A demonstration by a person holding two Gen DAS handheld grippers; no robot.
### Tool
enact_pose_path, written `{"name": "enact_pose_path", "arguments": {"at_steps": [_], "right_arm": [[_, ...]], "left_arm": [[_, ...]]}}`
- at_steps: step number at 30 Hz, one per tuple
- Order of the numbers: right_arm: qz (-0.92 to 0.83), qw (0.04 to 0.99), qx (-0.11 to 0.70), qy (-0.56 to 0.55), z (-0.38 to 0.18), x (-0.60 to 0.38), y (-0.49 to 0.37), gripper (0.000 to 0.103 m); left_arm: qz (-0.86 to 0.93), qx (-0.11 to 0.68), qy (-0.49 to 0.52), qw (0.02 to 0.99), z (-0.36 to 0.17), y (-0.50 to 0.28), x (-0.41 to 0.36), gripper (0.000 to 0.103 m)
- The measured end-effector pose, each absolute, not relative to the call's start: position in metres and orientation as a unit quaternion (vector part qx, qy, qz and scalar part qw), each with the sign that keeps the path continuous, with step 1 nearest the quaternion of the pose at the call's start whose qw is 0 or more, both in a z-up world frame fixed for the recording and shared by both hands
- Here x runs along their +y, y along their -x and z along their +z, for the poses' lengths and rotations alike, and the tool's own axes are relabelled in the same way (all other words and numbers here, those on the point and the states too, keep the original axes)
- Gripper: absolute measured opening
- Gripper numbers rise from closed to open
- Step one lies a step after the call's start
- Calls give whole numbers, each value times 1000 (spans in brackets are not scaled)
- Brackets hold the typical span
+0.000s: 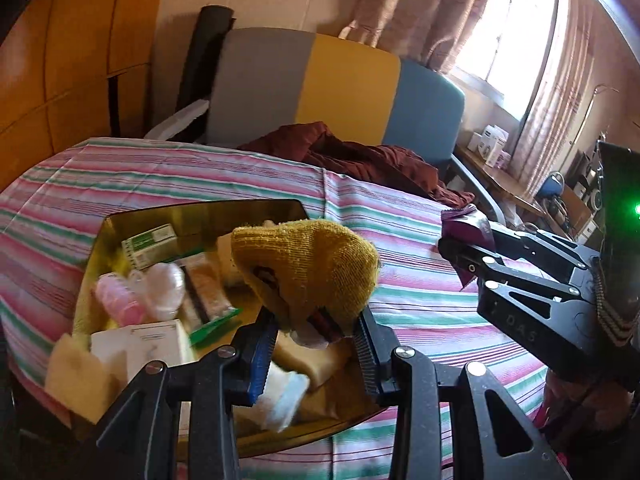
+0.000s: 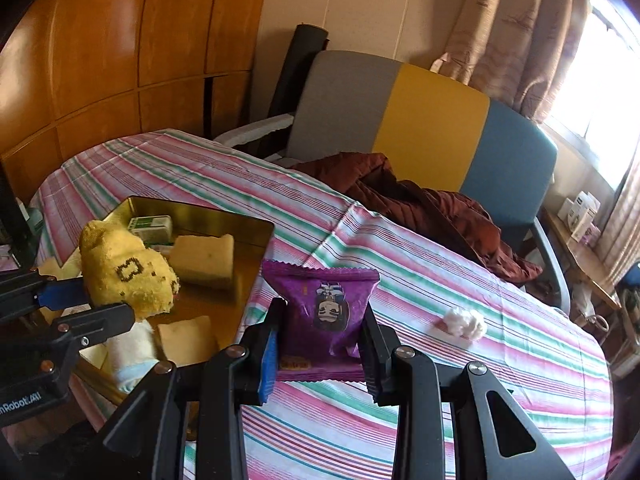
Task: Organize objects
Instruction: 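Carry the yellow plush and purple packet into the gold tray and release both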
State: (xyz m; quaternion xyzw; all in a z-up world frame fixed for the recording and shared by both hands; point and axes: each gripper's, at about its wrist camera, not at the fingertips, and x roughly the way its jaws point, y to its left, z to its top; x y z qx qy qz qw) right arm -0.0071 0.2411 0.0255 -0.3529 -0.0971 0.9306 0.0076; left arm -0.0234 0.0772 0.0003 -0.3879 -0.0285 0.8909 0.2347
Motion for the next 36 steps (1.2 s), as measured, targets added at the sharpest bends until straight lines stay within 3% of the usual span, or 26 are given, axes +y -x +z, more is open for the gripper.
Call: {"name": "enact_pose_path", "arguments": {"at_steps": [24,36], "right_arm": [[921,-65,-139,358,16,154,22,35],[906,-83,-99,403,-22,158,31,35]], "left_arm": [[905,-86,384,160,-3,15,-18,37],[907,-98,382,149,-9,21,-34,37]]}}
